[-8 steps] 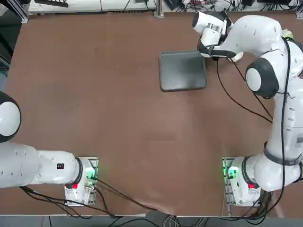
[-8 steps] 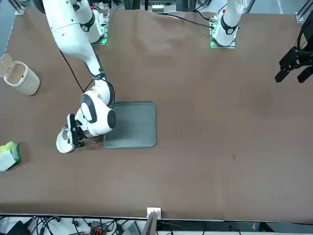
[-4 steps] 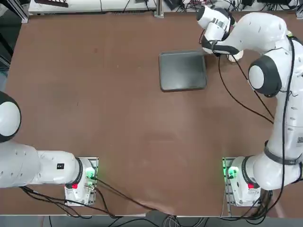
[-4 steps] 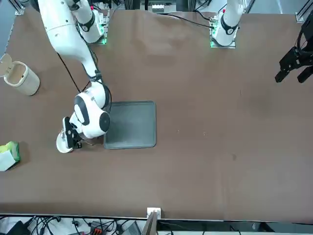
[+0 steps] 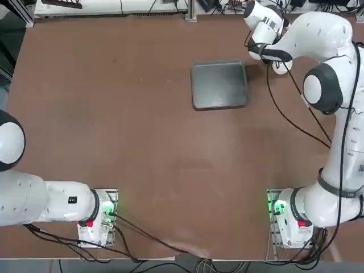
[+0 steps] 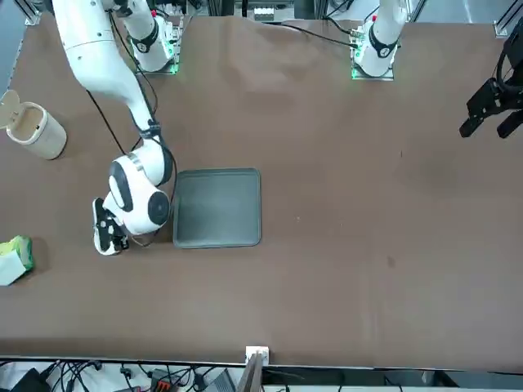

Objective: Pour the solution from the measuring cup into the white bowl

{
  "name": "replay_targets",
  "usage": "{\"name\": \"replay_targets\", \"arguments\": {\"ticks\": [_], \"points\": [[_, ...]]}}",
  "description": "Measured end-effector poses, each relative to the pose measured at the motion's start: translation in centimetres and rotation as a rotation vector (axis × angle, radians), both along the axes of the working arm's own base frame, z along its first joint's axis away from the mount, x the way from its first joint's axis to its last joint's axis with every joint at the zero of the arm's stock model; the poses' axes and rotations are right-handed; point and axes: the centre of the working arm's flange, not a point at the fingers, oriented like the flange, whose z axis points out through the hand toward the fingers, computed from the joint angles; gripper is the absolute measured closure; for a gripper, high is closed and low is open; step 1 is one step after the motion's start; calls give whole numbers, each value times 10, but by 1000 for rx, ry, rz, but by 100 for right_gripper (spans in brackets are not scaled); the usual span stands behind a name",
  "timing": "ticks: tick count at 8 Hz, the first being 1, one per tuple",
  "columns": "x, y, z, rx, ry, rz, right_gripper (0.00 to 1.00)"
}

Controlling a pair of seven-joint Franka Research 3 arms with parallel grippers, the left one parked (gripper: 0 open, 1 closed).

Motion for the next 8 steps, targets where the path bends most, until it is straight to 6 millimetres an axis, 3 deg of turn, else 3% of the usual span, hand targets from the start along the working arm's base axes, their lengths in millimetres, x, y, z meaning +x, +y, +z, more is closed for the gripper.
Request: {"name": "replay_targets", "arguments": {"ticks": [8], "points": [[0,-8,-3,106,96,10,27]]}}
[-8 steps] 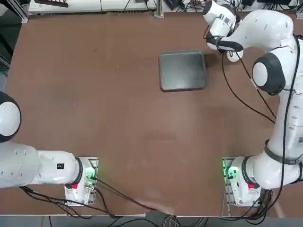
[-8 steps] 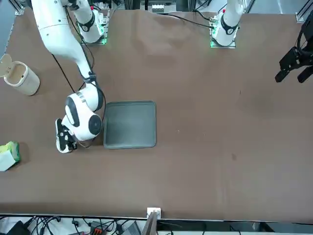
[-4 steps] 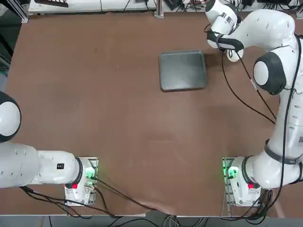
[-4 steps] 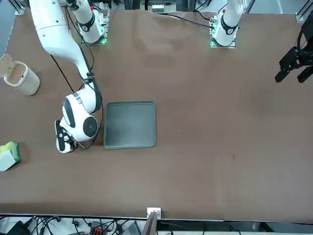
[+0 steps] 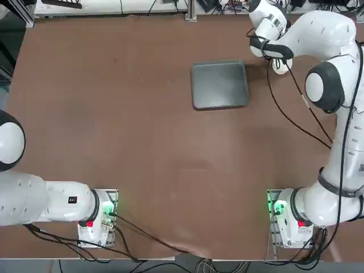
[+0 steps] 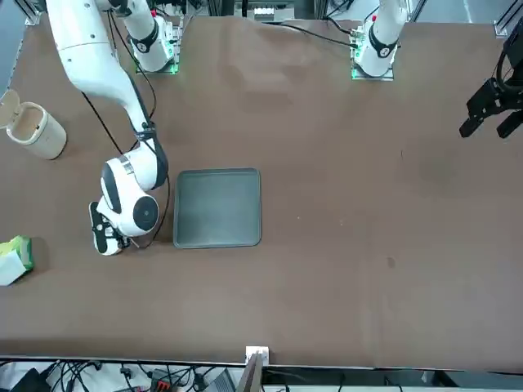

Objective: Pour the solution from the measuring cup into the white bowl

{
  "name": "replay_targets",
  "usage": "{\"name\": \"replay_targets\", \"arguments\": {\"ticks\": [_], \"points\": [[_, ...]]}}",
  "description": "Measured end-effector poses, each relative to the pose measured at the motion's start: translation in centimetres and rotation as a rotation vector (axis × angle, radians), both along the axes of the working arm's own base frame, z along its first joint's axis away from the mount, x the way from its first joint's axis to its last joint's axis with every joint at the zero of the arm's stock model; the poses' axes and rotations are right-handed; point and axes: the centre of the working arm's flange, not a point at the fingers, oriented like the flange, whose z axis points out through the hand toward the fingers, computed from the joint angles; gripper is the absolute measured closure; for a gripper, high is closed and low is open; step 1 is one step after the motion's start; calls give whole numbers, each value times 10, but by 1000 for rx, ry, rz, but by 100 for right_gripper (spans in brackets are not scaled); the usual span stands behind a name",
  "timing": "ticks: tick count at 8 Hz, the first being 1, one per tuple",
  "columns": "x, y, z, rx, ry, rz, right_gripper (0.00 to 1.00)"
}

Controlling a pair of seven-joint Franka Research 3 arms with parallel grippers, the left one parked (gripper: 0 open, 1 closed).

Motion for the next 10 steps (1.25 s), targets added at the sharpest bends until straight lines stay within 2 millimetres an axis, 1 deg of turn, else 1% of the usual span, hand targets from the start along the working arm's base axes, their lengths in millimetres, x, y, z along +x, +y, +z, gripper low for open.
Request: {"name": "replay_targets", "arguments": {"ticks": [3,8,10], "points": [[0,-1,3,19,26,17,27],[2,-13,11,55,81,52,27],[2,-15,14,105,111,52,27]]}}
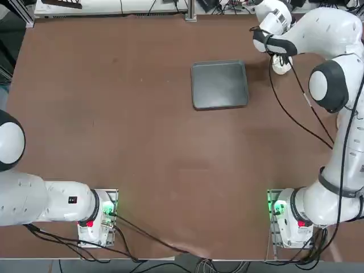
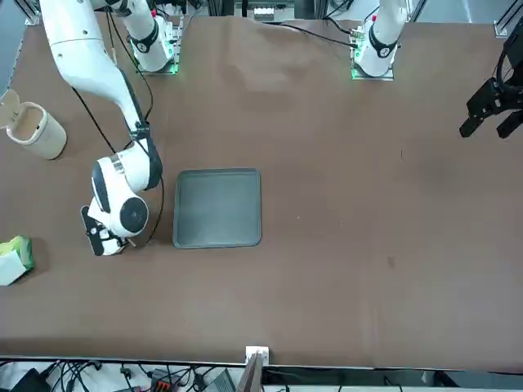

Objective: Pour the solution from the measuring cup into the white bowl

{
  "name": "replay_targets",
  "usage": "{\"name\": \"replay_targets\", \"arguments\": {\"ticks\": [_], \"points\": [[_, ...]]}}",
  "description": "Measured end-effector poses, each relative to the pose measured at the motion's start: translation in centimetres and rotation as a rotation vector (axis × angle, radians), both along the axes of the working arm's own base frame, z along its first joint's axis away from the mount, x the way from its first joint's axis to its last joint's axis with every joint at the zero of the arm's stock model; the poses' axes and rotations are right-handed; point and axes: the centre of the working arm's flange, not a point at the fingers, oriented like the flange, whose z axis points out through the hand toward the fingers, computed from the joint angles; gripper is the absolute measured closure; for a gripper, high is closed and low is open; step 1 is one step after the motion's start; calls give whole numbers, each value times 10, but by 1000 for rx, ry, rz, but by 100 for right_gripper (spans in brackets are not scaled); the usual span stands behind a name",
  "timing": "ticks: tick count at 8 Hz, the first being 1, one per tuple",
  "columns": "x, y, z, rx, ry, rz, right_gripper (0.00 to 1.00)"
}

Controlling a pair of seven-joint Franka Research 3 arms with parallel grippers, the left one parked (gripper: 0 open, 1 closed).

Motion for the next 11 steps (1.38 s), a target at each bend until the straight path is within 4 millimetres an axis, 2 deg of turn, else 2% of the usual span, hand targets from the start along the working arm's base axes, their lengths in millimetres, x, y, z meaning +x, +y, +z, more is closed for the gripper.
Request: {"name": "replay_targets", "arguments": {"ticks": [3,7,11], "points": [[3,-5,12,33,11,11,27],[4,-10,14,69,35,22,27],[10,-24,21,79,38,27,27]]}}
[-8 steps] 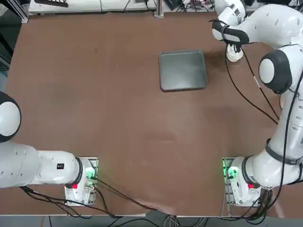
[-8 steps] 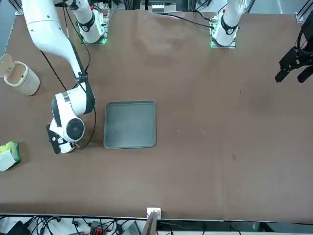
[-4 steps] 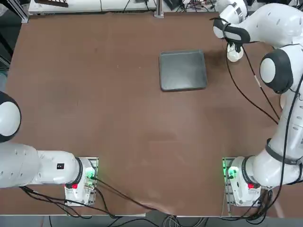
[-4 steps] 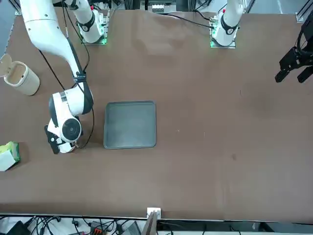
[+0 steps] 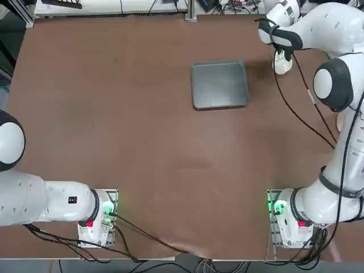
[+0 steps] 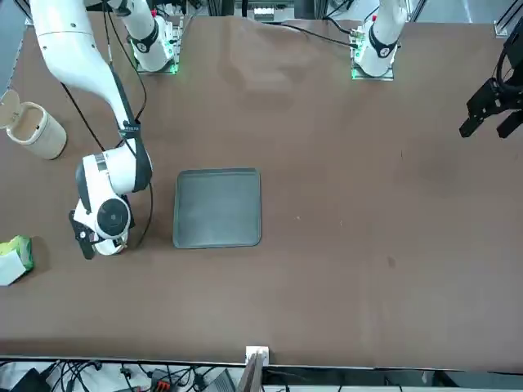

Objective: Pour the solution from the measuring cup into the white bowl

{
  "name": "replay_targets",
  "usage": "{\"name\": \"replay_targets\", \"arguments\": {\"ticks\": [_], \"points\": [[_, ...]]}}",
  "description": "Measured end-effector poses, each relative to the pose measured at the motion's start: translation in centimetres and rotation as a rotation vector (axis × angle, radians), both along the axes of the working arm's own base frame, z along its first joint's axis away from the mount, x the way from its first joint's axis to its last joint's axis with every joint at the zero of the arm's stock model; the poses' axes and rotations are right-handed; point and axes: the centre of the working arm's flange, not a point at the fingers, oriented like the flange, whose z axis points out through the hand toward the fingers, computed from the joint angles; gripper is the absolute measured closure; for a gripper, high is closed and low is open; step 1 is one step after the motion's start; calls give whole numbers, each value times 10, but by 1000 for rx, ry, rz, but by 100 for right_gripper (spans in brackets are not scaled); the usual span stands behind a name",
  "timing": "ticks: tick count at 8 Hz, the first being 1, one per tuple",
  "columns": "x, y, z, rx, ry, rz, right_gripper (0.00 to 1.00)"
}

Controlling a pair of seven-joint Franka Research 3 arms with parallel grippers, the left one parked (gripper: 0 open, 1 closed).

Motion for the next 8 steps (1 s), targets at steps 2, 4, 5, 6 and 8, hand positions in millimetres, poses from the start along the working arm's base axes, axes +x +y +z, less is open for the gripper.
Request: {"name": "replay_targets", "arguments": {"ticks": [2,4,5,6,8], "points": [[4,-9,4,30,-4,-6,27],[9,-17,5,55,-19,-1,27],[10,-21,3,65,-20,0,27],[11,-24,1,81,-20,0,27],[13,-28,-4,96,-24,3,27]]}}
